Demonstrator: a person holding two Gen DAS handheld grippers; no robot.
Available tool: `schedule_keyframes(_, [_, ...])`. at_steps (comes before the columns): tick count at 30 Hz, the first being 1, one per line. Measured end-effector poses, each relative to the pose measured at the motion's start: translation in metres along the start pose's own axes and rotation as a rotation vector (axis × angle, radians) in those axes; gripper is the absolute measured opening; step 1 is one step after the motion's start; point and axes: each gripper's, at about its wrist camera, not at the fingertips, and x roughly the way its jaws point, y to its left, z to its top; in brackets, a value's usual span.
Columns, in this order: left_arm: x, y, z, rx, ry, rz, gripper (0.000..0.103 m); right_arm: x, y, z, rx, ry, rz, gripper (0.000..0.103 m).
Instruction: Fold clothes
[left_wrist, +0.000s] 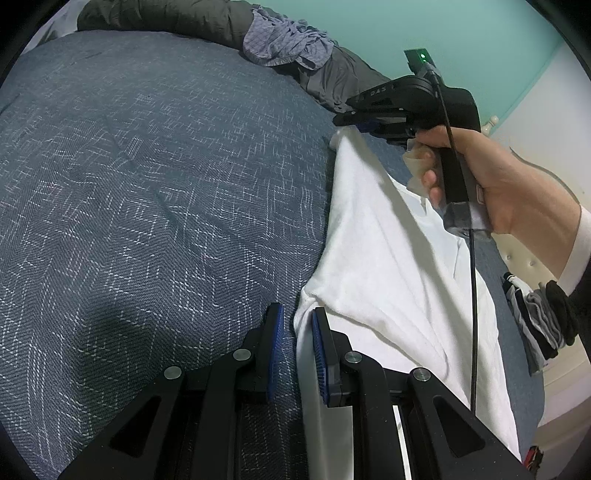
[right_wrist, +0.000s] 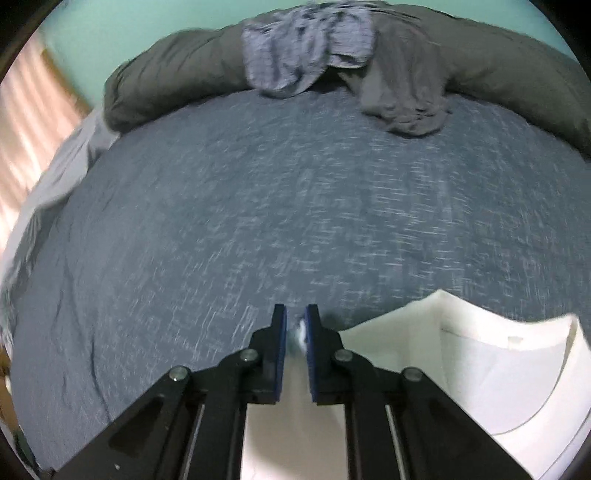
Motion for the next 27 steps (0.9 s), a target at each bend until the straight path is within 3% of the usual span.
schedule_keyframes(3, [-0.001,0.0,0.001,-0.001,0.0,-0.001,0.017,-0.005,-0.013,0.002,0.075,-0.025,0.008,0.01])
schedule_keyframes(8, [0.001,0.001,0.0,-0.005,0.001,-0.004,0.017,-0.022,-0.026,0.002,0.072,-0.054,0.018,0.01])
schedule_keyframes(14, [-0.002,0.002,0.002,-0.018,0.007,-0.017,0.017,-0.059,-0.068,-0.014,0.115,-0.073,0.018,0.01])
schedule_keyframes(27, [-0.017,0.006,-0.002,-0.029,0.001,0.011,0.017,-0.164,-0.17,-0.122,0.171,0.006,0.014,0.01])
